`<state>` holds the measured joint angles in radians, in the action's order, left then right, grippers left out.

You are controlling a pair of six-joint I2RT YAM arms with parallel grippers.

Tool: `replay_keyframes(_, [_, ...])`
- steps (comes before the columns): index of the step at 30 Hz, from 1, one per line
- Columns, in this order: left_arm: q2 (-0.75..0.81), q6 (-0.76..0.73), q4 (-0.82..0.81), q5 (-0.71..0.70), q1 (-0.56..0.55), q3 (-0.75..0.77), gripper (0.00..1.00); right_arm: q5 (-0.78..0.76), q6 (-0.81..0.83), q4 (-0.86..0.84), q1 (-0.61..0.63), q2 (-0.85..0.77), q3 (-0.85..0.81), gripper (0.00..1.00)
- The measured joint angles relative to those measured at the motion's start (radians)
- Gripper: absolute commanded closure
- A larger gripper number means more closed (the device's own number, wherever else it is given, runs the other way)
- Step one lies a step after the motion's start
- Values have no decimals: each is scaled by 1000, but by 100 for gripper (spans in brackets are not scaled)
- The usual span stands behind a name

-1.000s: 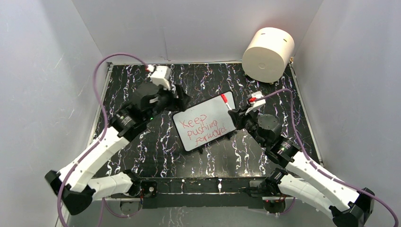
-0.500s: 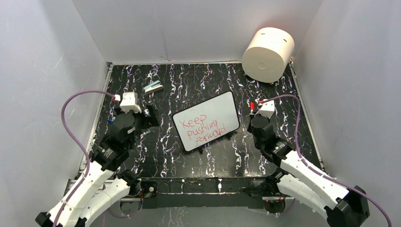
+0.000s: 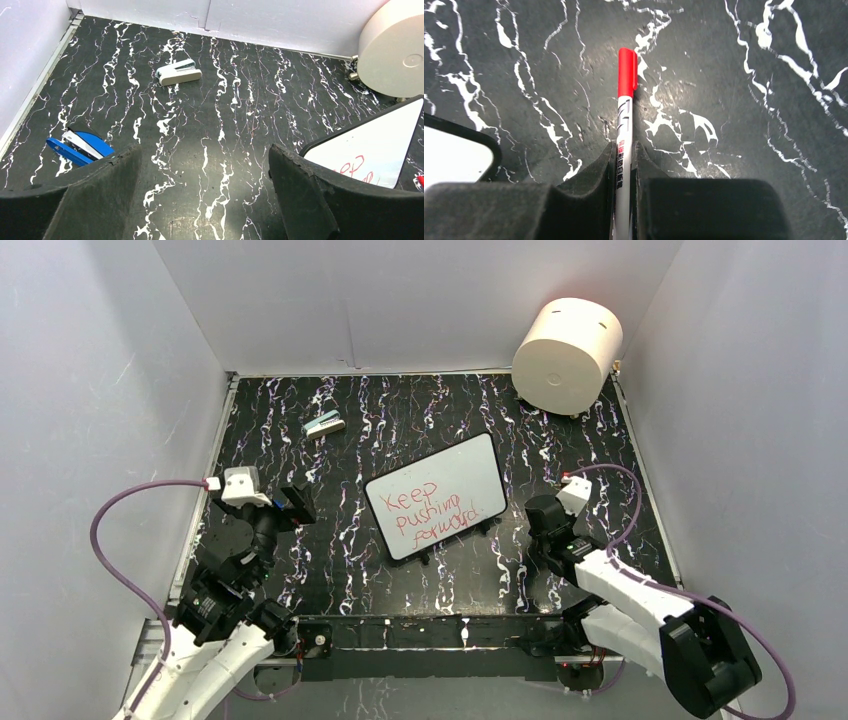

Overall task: Write a sentence on the whiteboard
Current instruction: Place the whiteboard marker at the center of the board, then reset both arms

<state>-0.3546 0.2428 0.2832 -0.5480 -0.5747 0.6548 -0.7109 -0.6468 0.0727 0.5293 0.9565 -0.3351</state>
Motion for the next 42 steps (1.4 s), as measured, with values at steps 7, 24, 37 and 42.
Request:
replay_keyframes(7, [87,30,4,-33,3,-13,6,16,-95,-10,-6,50,27,74])
replay_keyframes(24, [235,53,55,30,6,-12,6,33,-53,226,-6,-336,-57,23])
replay_keyframes(37, [234,35,92,91,6,31,6,0,227,389,-6,-651,-398,1])
replay_keyframes(42, [235,29,78,99,6,23,6,8,343,381,-7,-720,-388,1])
